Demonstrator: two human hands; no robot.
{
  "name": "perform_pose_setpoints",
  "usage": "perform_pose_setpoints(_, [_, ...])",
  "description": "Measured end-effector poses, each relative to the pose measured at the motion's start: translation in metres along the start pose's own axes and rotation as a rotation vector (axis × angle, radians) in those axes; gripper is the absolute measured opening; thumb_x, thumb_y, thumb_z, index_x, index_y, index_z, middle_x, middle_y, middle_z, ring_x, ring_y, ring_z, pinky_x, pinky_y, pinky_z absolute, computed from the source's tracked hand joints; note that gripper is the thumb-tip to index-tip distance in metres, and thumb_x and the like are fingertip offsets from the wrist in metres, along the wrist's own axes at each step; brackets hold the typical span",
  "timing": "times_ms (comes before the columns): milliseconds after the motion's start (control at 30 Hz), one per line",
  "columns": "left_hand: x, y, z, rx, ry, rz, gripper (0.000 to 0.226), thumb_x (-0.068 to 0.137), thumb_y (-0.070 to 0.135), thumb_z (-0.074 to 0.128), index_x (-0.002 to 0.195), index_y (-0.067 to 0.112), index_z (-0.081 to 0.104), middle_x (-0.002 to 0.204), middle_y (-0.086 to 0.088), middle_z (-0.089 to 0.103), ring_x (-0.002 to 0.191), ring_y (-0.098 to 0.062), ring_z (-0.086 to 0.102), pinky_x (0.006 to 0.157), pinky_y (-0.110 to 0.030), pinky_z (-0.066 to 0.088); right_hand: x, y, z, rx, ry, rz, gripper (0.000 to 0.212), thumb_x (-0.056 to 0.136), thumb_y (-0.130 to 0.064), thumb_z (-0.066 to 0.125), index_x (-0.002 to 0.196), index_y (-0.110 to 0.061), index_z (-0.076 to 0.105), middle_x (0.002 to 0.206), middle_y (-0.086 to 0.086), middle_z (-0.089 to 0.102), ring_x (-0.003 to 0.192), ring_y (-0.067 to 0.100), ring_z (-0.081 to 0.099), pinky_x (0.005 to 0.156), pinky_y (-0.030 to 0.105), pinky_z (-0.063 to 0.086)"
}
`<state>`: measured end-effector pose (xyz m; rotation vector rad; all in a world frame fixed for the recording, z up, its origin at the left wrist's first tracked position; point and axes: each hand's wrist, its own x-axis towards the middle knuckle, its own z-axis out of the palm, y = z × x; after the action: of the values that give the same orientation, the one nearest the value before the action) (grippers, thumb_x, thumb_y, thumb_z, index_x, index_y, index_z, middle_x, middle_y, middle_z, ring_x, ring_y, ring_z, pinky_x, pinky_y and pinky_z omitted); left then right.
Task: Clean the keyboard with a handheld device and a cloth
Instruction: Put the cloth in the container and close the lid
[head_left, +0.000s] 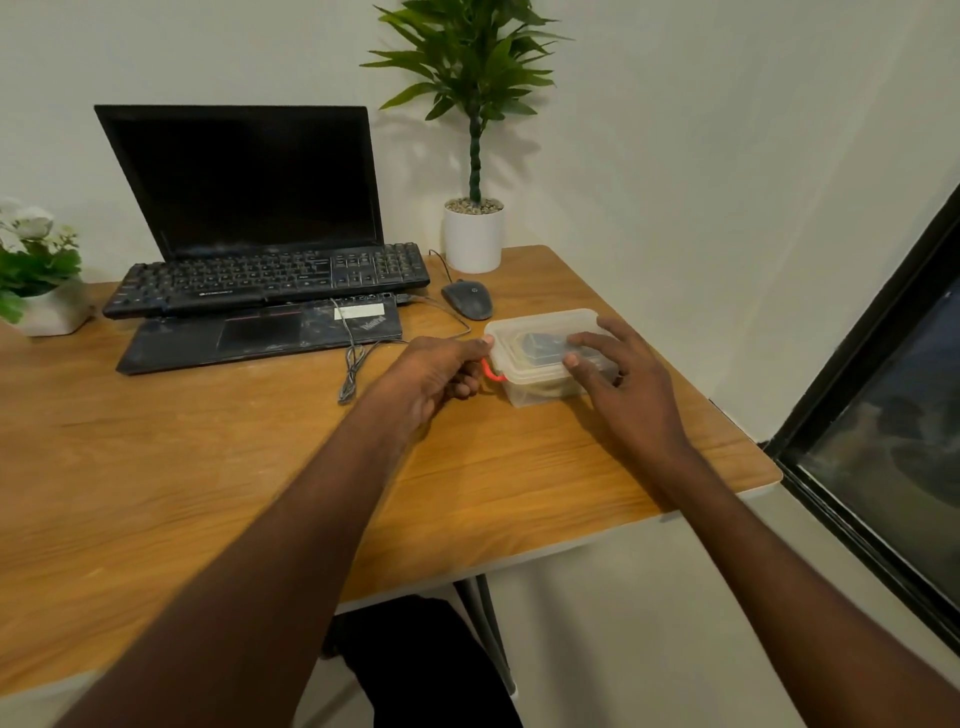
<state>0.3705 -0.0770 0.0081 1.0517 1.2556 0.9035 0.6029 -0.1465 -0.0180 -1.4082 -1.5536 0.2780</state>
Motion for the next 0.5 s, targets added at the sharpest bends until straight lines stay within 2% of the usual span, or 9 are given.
perform_pose_setpoints(100, [-0.009,0.001,0.012,-0.024,0.112,0.018,0.02,0.1,0.02,0.076,0.088,0.005,0.07,0.071,-0.011,0.063,0.053,-0.016,0.052,0.046,-0.027,0.041,-0.001,-0.002,0.002,-0.036,-0.006,0.009,0.038,0.094,-0.055,0.063,0.125,-0.036,0.07,0.15,-0.015,0.051,0.135,0.004,0.047,0.105,0.045,0.052])
perform_pose_setpoints(167, [-0.013,-0.003,0.026,-0.021,0.24,0.08,0.02,0.098,0.021,0.075,0.084,0.01,0.067,0.08,-0.012,0.07,0.058,-0.02,0.055,0.053,-0.031,0.045,-0.001,-0.003,0.002,-0.027,-0.008,0.019,0.038,0.093,-0.056,0.064,0.124,-0.036,0.071,0.151,-0.014,0.049,0.135,0.005,0.046,0.104,0.046,0.053])
perform_pose_setpoints(233, [-0.014,-0.012,0.044,0.11,0.431,0.206,0.021,0.092,0.03,0.08,0.087,0.014,0.066,0.091,-0.007,0.074,0.075,-0.022,0.065,0.068,-0.038,0.056,-0.001,-0.004,0.0,-0.012,-0.006,0.033,0.041,0.091,-0.059,0.066,0.126,-0.037,0.068,0.155,-0.012,0.043,0.136,0.006,0.045,0.103,0.042,0.053])
perform_pose_setpoints(267, [-0.018,-0.015,0.053,0.189,0.502,0.273,0.027,0.089,0.036,0.083,0.091,0.016,0.065,0.093,-0.004,0.072,0.082,-0.023,0.066,0.072,-0.041,0.057,-0.002,-0.006,-0.002,0.003,-0.004,0.046,0.046,0.089,-0.061,0.068,0.129,-0.039,0.064,0.155,-0.012,0.041,0.134,0.005,0.045,0.101,0.036,0.053])
perform_pose_setpoints(333, [-0.023,-0.023,0.069,0.303,0.566,0.383,0.034,0.088,0.039,0.083,0.1,0.014,0.063,0.1,-0.004,0.067,0.09,-0.025,0.065,0.075,-0.043,0.056,-0.003,-0.011,-0.005,0.081,-0.007,0.11,0.058,0.085,-0.059,0.075,0.134,-0.042,0.049,0.142,-0.014,0.048,0.123,0.0,0.052,0.09,0.019,0.052])
perform_pose_setpoints(400, [-0.025,-0.031,0.078,0.339,0.629,0.478,0.03,0.092,0.032,0.077,0.109,0.011,0.063,0.108,-0.006,0.065,0.096,-0.027,0.064,0.08,-0.046,0.056,-0.003,-0.013,-0.006,0.151,-0.023,0.186,0.065,0.085,-0.055,0.077,0.136,-0.041,0.039,0.123,-0.021,0.055,0.11,-0.004,0.058,0.077,0.007,0.05])
perform_pose_setpoints(433, [-0.027,-0.033,0.081,0.328,0.655,0.513,0.027,0.094,0.03,0.074,0.11,0.011,0.062,0.108,-0.005,0.064,0.096,-0.027,0.063,0.081,-0.047,0.055,-0.002,-0.013,-0.006,0.164,-0.034,0.206,0.063,0.088,-0.054,0.074,0.137,-0.039,0.038,0.118,-0.024,0.055,0.106,-0.007,0.058,0.073,0.005,0.049])
perform_pose_setpoints(500, [-0.028,-0.038,0.084,0.28,0.69,0.566,0.021,0.095,0.027,0.07,0.108,0.013,0.061,0.105,-0.004,0.064,0.092,-0.026,0.061,0.078,-0.047,0.055,0.0,-0.011,-0.006,0.188,-0.042,0.247,0.057,0.097,-0.055,0.06,0.145,-0.031,0.038,0.12,-0.019,0.058,0.105,-0.003,0.06,0.077,0.011,0.052])
